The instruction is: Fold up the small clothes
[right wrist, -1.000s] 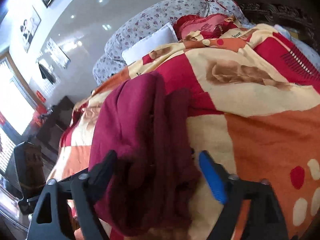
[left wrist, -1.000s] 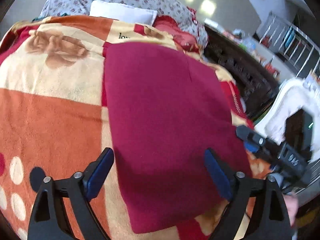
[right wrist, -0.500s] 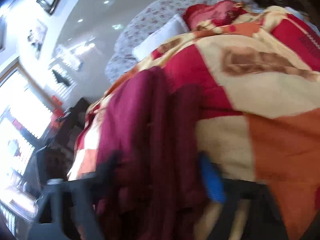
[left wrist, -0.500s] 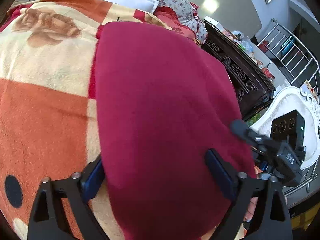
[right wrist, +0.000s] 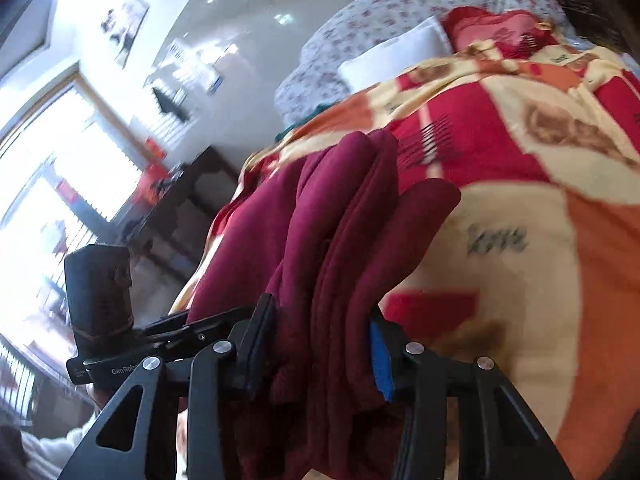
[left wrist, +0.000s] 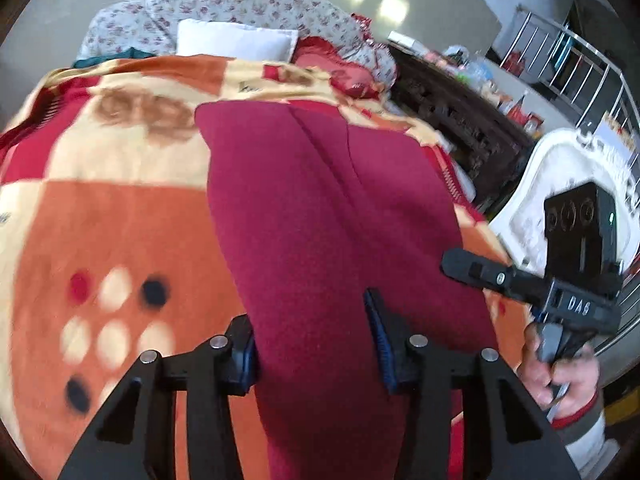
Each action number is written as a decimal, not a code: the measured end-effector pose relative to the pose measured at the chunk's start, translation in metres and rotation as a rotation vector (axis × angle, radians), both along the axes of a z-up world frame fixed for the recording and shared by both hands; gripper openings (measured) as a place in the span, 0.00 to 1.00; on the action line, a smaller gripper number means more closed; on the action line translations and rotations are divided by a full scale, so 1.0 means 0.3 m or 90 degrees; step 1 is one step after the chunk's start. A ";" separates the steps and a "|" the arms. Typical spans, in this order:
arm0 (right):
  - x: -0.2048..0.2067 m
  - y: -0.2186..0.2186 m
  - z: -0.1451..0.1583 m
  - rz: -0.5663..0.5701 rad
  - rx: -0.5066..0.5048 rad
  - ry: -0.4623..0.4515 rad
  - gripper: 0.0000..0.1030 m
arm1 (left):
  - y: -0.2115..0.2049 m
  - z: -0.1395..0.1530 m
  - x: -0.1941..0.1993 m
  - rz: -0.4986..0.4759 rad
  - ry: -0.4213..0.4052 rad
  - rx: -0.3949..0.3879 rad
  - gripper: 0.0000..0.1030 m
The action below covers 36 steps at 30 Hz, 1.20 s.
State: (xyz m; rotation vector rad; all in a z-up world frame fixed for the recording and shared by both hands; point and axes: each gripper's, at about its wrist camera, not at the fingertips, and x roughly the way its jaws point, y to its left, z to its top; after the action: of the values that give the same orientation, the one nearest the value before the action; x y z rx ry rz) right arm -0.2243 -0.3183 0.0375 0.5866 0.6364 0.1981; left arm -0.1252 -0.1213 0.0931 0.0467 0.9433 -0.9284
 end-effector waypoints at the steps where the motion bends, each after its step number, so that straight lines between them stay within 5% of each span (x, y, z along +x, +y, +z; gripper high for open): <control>1: -0.006 0.026 -0.021 0.004 0.000 0.009 0.47 | 0.033 -0.021 -0.016 0.009 0.008 0.011 0.44; 6: -0.021 0.115 -0.144 -0.023 -0.070 0.131 0.57 | 0.112 -0.198 -0.051 0.045 0.053 0.070 0.53; 11: -0.139 0.093 -0.020 -0.065 -0.061 0.046 0.58 | 0.141 -0.161 -0.089 0.076 -0.002 0.079 0.59; 15: -0.086 0.195 0.056 -0.024 -0.133 0.022 0.51 | 0.125 -0.120 -0.097 0.108 -0.065 0.106 0.62; 20: 0.084 0.278 -0.039 -0.001 -0.196 0.080 0.44 | 0.115 -0.118 -0.103 0.128 -0.108 0.132 0.67; 23: 0.151 0.263 -0.118 -0.038 -0.292 0.137 0.22 | 0.085 -0.141 -0.105 0.120 -0.114 0.146 0.69; 25: 0.157 0.222 -0.143 -0.061 -0.286 0.142 0.16 | 0.075 -0.147 -0.107 0.123 -0.119 0.145 0.70; 27: 0.117 0.198 -0.124 -0.063 -0.238 0.124 0.17 | 0.070 -0.151 -0.109 0.125 -0.123 0.148 0.71; 33: -0.007 0.293 -0.038 -0.034 -0.305 0.098 0.36 | 0.069 -0.157 -0.121 0.132 -0.134 0.150 0.71; 36: -0.023 0.322 -0.091 -0.043 -0.361 0.130 0.42 | 0.069 -0.153 -0.129 0.139 -0.139 0.151 0.71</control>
State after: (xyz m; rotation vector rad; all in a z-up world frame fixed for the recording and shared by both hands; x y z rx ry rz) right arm -0.2311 -0.2216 0.0101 0.0793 0.8285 -0.1098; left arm -0.1640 -0.1005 0.0472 0.2370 0.8315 -0.5933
